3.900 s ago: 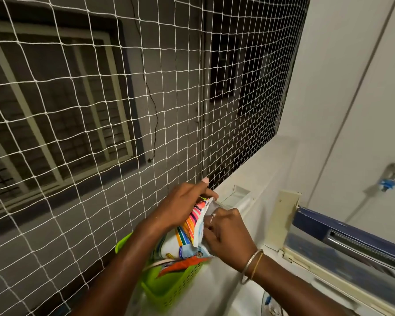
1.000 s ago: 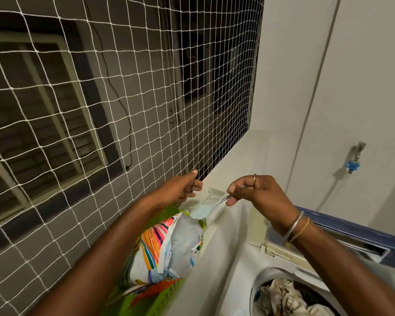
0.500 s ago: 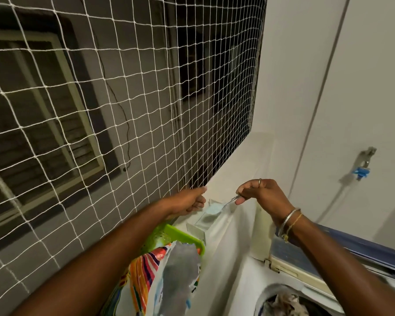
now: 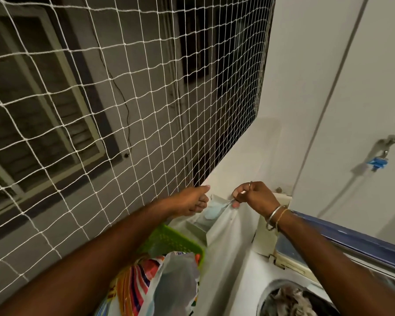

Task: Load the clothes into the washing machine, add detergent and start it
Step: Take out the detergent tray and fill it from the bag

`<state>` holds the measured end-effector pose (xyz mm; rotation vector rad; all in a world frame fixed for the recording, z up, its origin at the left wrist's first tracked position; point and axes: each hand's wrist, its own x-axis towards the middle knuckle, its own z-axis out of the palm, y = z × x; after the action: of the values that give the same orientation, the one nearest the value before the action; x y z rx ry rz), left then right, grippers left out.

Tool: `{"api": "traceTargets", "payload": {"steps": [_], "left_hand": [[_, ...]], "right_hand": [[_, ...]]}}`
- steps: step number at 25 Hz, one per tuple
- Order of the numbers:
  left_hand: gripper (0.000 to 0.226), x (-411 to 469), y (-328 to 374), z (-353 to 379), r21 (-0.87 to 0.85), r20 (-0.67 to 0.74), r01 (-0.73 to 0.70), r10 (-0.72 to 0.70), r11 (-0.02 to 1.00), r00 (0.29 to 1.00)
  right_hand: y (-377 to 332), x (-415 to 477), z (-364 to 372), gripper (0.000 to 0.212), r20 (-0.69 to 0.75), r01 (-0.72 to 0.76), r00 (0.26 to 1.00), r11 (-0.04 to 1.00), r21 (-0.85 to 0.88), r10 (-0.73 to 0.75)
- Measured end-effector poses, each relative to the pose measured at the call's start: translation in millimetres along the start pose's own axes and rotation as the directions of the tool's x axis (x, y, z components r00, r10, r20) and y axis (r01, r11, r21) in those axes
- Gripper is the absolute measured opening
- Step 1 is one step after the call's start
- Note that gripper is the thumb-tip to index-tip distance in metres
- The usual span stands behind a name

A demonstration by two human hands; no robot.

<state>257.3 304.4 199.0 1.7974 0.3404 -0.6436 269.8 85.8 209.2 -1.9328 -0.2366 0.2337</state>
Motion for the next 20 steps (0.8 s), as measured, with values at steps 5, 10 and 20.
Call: {"api": "traceTargets", "payload": {"steps": [5,10,20], "left_hand": [[0.044,2.2,-0.9,2.1,-0.006,-0.023,-0.014,0.014,1.0,1.0],[0.039,2.8,-3.1,1.3,0.017,-0.039,-0.035,0.036,0.999,0.999],[0.05,8.3,-9.3,-2.8,0.084,-0.039,-0.094,0.097,0.992,0.995]], "right_hand": [[12.0,13.8,2.6,0.024,0.051,0.04,0.998,0.994,-0.097,-0.035],[18.6,18.7,-0.3,0.03,0.08,0.206,0.978,0.947,-0.245,-0.192],[22.3,24.5,-10.7,0.032,0.051,0.294,0.954,0.9,-0.322,-0.294]]}}
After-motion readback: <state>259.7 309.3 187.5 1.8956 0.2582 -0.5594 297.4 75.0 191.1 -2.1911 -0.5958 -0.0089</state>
